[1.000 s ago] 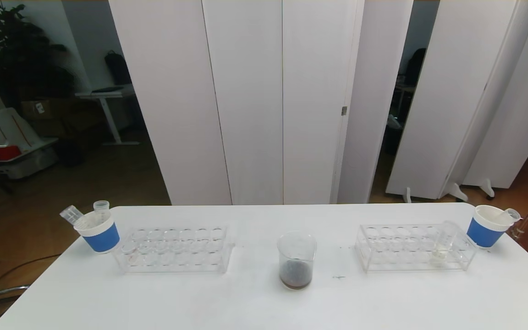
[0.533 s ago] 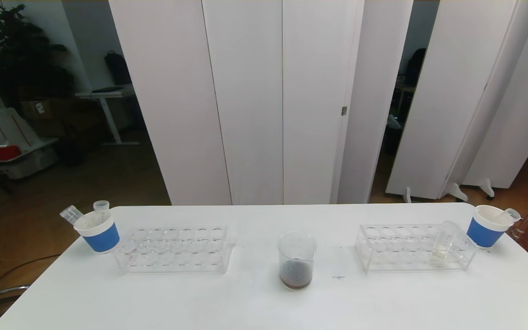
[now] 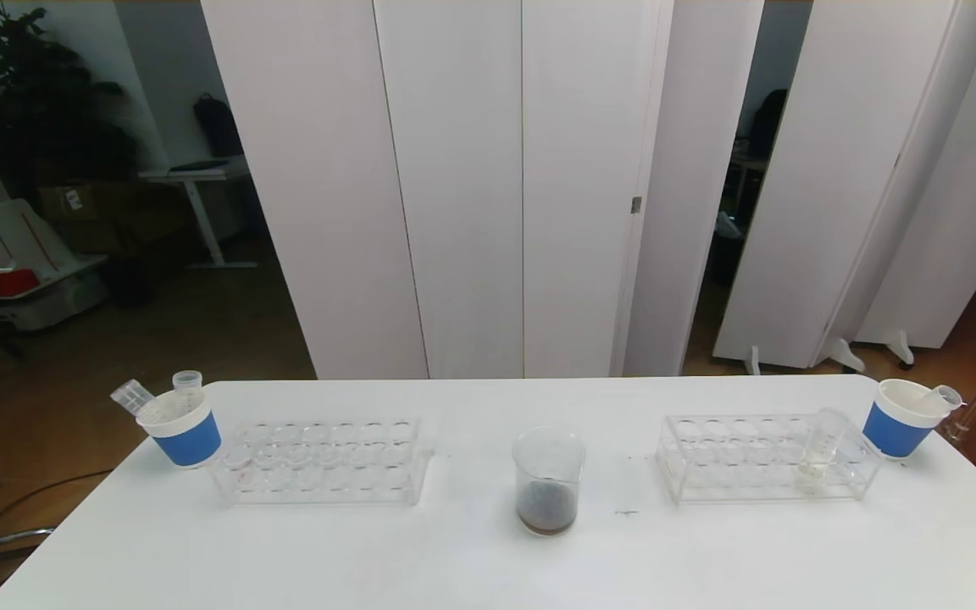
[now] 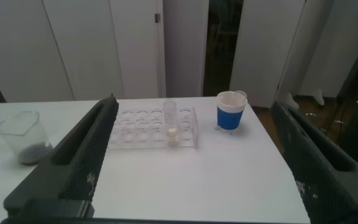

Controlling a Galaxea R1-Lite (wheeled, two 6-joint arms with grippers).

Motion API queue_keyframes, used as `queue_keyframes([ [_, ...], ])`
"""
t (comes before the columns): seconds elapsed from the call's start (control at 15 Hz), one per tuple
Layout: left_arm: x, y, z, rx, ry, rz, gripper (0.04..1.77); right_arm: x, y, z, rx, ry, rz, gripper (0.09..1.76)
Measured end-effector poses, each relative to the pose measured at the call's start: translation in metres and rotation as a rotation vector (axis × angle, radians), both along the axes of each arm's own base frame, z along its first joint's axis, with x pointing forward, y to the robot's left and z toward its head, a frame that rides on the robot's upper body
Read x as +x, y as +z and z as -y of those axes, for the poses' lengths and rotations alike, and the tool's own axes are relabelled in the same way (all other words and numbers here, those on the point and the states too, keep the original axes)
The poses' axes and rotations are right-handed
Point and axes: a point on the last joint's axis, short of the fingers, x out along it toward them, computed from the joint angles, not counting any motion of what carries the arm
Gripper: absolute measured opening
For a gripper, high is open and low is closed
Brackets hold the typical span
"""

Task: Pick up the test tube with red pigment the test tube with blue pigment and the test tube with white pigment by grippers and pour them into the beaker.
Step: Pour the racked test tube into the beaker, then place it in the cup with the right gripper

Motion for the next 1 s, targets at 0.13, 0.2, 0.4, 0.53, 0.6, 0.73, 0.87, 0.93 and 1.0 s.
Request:
queue_keyframes([
  [0.13,0.0,0.0,0.0,0.0,0.0,0.0,1.75,0.015,0.016,0.001,0.004,-0.02,-0.005,1.75],
  [0.2,0.0,0.0,0.0,0.0,0.0,0.0,1.75,0.026,0.023,0.001,0.009,-0.038,-0.005,1.75],
  [0.4,0.0,0.0,0.0,0.0,0.0,0.0,1.75,0.062,0.035,0.0,0.042,-0.099,-0.001,1.75],
  [0.53,0.0,0.0,0.0,0.0,0.0,0.0,1.75,0.087,0.037,-0.003,0.046,-0.102,-0.023,1.75],
  [0.6,0.0,0.0,0.0,0.0,0.0,0.0,1.75,0.099,0.036,-0.004,0.044,-0.103,-0.04,1.75],
  [0.73,0.0,0.0,0.0,0.0,0.0,0.0,1.75,0.122,0.033,-0.006,0.04,-0.098,-0.078,1.75],
  [0.87,0.0,0.0,0.0,0.0,0.0,0.0,1.75,0.147,0.028,-0.006,0.044,-0.063,-0.112,1.75],
  [0.93,0.0,0.0,0.0,0.0,0.0,0.0,1.75,0.157,0.025,-0.003,0.045,-0.031,-0.134,1.75],
  [1.0,0.0,0.0,0.0,0.0,0.0,0.0,1.75,0.167,0.021,0.002,0.05,0.01,-0.166,1.75],
])
